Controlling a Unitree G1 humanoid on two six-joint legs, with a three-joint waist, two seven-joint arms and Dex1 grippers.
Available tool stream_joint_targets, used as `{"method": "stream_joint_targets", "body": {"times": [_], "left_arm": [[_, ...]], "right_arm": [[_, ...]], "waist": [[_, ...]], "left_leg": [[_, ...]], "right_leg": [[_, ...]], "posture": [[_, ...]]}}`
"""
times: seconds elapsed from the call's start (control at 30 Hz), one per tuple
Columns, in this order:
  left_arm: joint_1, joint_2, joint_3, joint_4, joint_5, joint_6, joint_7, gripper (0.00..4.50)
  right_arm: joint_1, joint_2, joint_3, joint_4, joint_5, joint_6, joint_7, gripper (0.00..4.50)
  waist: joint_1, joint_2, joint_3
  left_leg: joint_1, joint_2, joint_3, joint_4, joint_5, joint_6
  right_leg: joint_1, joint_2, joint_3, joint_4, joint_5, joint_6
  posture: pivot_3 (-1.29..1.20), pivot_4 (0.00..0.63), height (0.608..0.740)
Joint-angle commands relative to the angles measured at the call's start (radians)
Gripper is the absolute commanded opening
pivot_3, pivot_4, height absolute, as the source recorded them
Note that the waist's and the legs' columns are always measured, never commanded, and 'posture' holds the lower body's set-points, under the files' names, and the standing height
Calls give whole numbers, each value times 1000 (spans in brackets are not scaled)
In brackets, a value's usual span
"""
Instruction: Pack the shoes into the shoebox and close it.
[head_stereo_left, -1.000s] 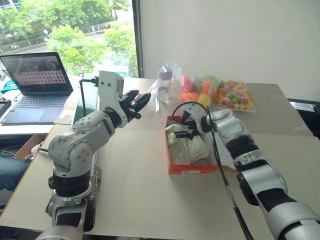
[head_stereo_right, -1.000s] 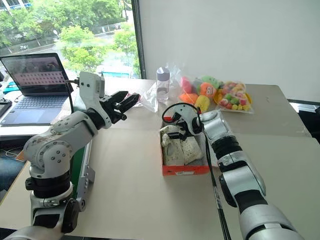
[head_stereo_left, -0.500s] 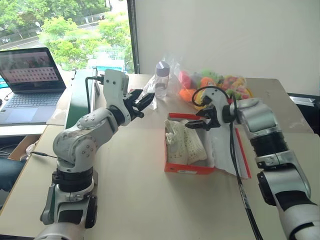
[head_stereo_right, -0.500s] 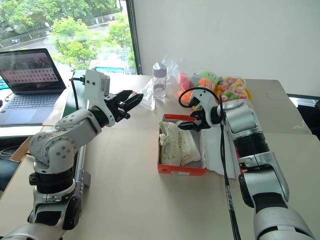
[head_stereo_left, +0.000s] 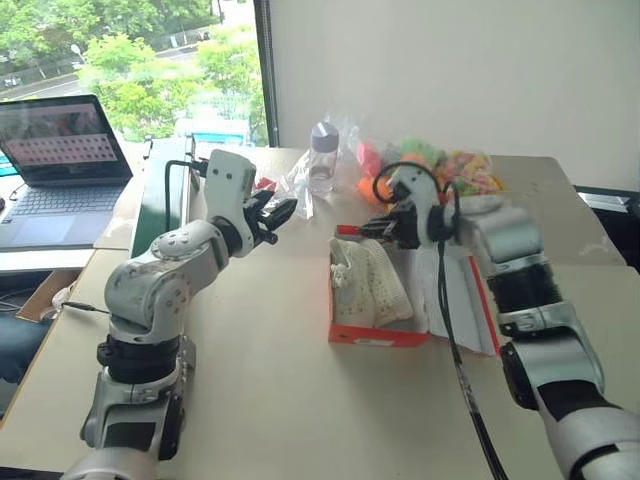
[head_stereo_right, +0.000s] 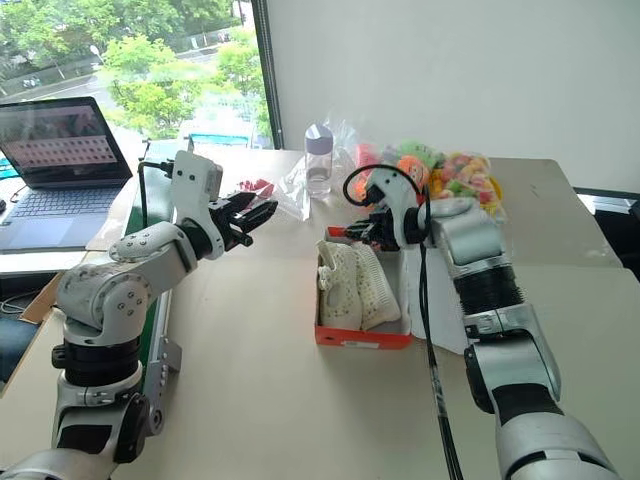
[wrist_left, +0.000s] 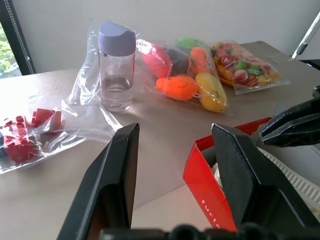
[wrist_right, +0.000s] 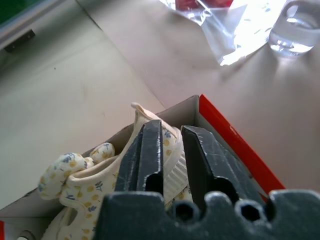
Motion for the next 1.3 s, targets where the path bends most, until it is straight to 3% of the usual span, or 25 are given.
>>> {"method": "stream_joint_targets", "body": {"times": [0.03, 0.27, 0.4, 0.5, 0.9, 1.3], "left_arm": [[1, 9, 16, -57, 4, 5, -2, 2425], [18, 14, 37, -89, 6, 30, 13, 2425], [19, 10, 43, -99, 7, 42, 19, 2425], [23, 7, 50, -108, 6, 50, 24, 2425], [35, 13, 51, -115, 2, 52, 13, 2425], [105, 184, 30, -167, -81, 101, -189, 2425]], "right_arm": [[-41, 22, -20, 156, -24, -119, -34, 77], [-65, 61, 41, 337, -123, -280, -75, 77], [-70, 85, 60, 375, -161, -333, -82, 77], [-98, 82, 58, 387, -182, -359, -91, 77], [-169, 68, 15, 296, -152, -302, -35, 77], [-129, 100, 6, 218, -115, -209, 17, 77]], "waist": [[0, 0, 0], [-9, 0, 1], [-13, 0, 1], [-14, 0, 1], [-12, 1, 2], [-14, 2, 3]], "left_leg": [[0, 0, 0, 0, 0, 0], [1, 0, 0, 0, 0, 0], [10, 0, 0, 0, 1, -1], [14, 1, 0, 0, -2, -6], [12, 1, -1, -2, 0, -7], [11, 1, -1, -2, 0, -7]], "right_leg": [[0, 0, 0, 0, 0, 0], [1, 0, 0, 0, 0, 0], [9, 1, 0, 1, -1, 1], [12, 0, 0, 1, -4, 6], [11, 0, 0, 1, 1, -2], [9, 0, 0, 1, 1, -1]], "posture": [[0, 150, 740], [0, 150, 740], [0, 150, 740], [0, 150, 740], [0, 150, 740], [0, 150, 740]]}}
